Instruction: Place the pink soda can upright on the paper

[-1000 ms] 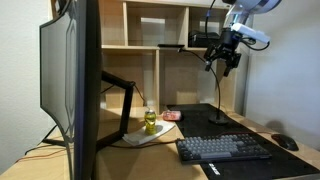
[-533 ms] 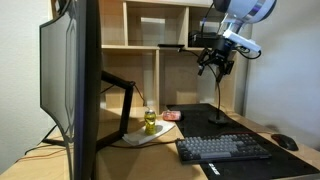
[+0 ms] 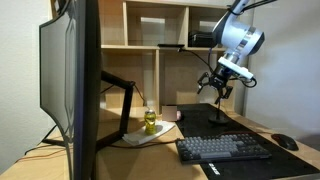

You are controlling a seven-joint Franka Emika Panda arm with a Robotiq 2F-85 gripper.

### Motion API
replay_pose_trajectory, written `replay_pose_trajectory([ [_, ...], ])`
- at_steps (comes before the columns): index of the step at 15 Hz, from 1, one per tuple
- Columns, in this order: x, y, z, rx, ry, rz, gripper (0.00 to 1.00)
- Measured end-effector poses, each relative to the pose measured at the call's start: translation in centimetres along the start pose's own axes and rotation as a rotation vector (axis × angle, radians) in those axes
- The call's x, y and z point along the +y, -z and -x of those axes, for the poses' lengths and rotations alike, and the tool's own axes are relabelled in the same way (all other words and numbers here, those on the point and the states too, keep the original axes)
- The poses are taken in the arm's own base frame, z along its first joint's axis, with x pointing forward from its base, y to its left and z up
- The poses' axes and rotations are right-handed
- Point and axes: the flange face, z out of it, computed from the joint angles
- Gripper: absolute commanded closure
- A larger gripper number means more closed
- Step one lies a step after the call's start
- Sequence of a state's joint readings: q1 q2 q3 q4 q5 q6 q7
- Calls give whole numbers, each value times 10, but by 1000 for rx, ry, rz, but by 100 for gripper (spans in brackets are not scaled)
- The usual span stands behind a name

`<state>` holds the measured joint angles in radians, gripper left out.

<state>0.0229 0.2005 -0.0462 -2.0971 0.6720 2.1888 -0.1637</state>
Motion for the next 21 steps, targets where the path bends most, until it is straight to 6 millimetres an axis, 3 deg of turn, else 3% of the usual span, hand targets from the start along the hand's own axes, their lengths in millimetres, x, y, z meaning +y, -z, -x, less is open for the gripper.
replay_pose_trajectory([
  [4,0,-5,-6,-41,-20,5,0],
  [7,-4,-29,-3,-184,-86,-26,0],
  [12,10,-78,-55,-248,-286,-94,0],
  [17,8,-79,-53,-263,-275,-72,0],
  [19,9,-89,-49,-338,-343,-54,0],
  [21,4,-98,-60,-368,-443,-87,0],
])
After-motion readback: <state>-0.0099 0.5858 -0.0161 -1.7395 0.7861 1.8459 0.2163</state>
